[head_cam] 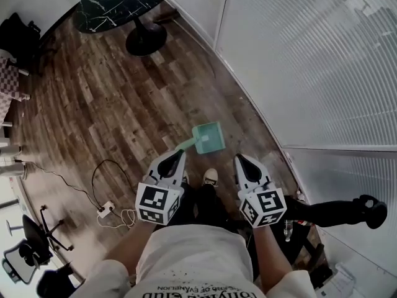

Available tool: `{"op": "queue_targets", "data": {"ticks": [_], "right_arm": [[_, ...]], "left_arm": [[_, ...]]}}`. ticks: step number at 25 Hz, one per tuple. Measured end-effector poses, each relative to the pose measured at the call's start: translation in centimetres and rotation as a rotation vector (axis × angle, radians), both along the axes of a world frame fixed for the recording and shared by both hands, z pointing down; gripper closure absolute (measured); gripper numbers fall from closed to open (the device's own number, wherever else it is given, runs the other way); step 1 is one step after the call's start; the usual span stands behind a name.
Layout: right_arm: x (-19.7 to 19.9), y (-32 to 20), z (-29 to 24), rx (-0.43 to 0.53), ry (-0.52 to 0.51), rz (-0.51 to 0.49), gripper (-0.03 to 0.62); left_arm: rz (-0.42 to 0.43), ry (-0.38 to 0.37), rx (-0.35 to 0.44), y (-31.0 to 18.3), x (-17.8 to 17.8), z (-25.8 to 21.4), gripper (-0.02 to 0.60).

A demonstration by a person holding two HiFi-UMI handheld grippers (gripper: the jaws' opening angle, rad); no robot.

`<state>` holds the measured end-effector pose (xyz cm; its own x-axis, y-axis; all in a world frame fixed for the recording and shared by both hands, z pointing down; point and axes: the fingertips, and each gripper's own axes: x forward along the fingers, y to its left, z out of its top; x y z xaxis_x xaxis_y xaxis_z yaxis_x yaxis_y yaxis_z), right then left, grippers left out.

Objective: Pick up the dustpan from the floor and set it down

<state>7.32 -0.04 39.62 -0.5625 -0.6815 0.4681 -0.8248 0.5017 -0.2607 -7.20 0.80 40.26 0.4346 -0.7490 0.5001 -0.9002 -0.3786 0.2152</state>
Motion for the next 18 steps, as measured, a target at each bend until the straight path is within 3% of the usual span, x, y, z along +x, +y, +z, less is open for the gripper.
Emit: {"op": "queue_targets", "data": {"ticks": [18], "right_arm": [[0.7, -1.1, 8.7, -0.092, -0.011, 0.026, 0.571]], "left_arm": [[0.033, -0.059, -0.109, -1.6, 0.3, 11.5, 0.56]]}}
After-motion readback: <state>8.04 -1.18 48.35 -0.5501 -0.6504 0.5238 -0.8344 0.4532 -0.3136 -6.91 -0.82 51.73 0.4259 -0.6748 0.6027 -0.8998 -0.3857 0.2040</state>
